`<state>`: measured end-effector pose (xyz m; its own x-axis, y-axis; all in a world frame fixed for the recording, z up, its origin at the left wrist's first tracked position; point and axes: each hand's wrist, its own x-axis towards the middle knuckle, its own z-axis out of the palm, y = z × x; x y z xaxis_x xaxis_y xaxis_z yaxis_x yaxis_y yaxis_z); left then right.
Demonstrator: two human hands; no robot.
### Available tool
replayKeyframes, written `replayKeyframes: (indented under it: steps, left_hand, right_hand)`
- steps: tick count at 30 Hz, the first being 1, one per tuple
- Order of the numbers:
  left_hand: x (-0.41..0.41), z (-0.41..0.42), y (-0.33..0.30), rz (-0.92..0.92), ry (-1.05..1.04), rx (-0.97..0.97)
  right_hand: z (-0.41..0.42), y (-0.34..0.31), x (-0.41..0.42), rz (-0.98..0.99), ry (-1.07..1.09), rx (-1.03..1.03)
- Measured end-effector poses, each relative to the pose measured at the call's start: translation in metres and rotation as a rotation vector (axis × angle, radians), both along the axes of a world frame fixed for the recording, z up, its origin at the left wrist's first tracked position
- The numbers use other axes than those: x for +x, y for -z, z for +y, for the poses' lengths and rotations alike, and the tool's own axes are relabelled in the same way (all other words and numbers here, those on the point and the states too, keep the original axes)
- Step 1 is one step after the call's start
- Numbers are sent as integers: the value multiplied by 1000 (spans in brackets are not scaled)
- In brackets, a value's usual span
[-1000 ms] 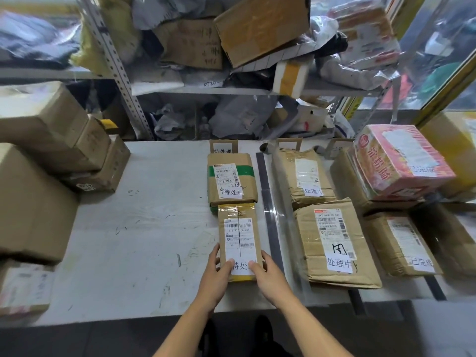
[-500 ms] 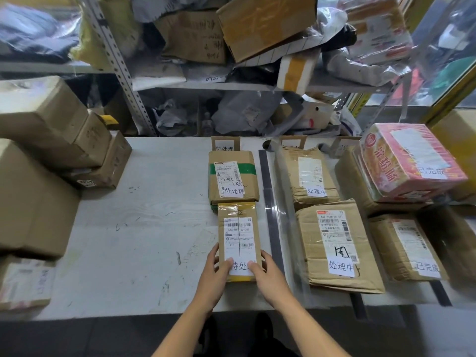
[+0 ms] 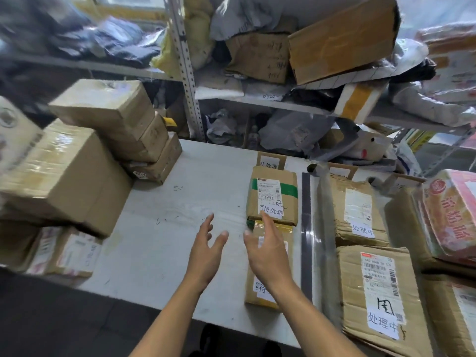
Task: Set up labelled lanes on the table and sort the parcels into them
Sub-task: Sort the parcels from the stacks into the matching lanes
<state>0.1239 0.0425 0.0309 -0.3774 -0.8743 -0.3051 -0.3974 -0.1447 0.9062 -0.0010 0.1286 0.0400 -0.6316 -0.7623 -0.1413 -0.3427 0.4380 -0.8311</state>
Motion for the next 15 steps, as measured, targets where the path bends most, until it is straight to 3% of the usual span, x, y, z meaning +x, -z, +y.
replayKeyframes:
  steps: [9, 15]
  left_hand:
    - [78, -113, -35, 81, -119, -115]
    - [153, -171, -74, 106, -279, -309]
  right_hand:
    - [-136, -27, 66, 24, -170, -27]
    - [-227, -47, 132, -255, -326, -47]
